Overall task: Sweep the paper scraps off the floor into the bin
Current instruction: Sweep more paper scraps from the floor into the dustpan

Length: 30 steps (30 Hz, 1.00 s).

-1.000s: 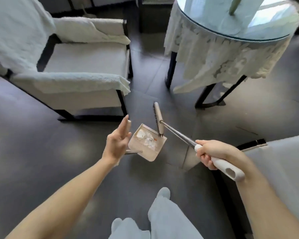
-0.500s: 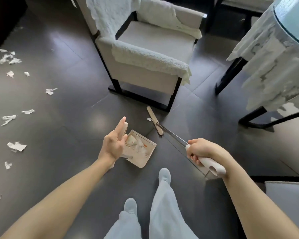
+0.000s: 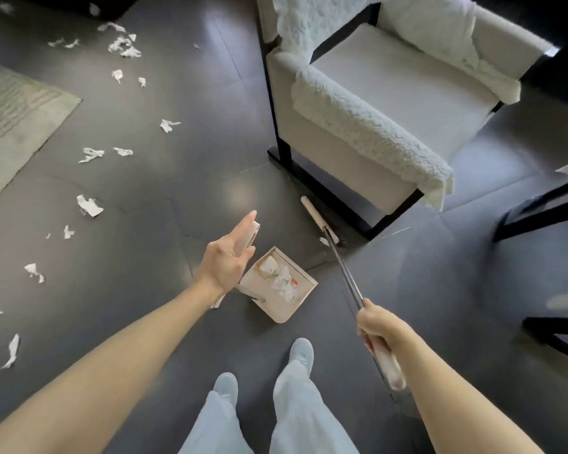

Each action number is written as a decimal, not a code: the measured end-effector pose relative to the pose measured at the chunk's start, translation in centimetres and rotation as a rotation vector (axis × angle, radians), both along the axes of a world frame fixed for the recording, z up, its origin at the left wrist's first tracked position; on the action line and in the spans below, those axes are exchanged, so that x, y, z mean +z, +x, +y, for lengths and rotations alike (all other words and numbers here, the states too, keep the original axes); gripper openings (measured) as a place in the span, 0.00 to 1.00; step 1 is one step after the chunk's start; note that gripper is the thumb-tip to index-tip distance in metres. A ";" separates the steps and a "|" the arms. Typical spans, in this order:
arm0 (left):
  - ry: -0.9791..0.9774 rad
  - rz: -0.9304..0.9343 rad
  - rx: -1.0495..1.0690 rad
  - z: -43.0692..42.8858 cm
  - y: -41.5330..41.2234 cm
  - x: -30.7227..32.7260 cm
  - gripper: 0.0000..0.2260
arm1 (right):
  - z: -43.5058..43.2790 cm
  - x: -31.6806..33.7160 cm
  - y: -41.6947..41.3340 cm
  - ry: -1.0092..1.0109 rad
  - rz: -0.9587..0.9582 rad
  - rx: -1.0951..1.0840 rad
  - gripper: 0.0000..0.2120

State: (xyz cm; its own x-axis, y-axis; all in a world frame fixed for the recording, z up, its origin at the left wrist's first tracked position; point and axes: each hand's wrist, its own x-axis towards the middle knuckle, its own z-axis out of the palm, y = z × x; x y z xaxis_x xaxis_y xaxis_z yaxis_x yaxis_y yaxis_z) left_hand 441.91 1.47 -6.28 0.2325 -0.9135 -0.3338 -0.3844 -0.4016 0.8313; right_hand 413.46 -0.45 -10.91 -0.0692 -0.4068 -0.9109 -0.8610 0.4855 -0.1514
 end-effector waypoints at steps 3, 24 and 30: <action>-0.013 -0.050 0.012 0.0 -0.4 0.0 0.29 | 0.1 0.1 -0.2 0.026 -0.013 0.033 0.32; -0.087 -0.047 0.270 -1.8 12.5 1.7 0.27 | -7.6 11.9 9.4 0.113 -0.196 0.105 0.35; -0.053 0.060 0.078 -5.7 20.1 2.0 0.26 | -9.7 11.6 17.3 0.090 -0.220 -0.050 0.36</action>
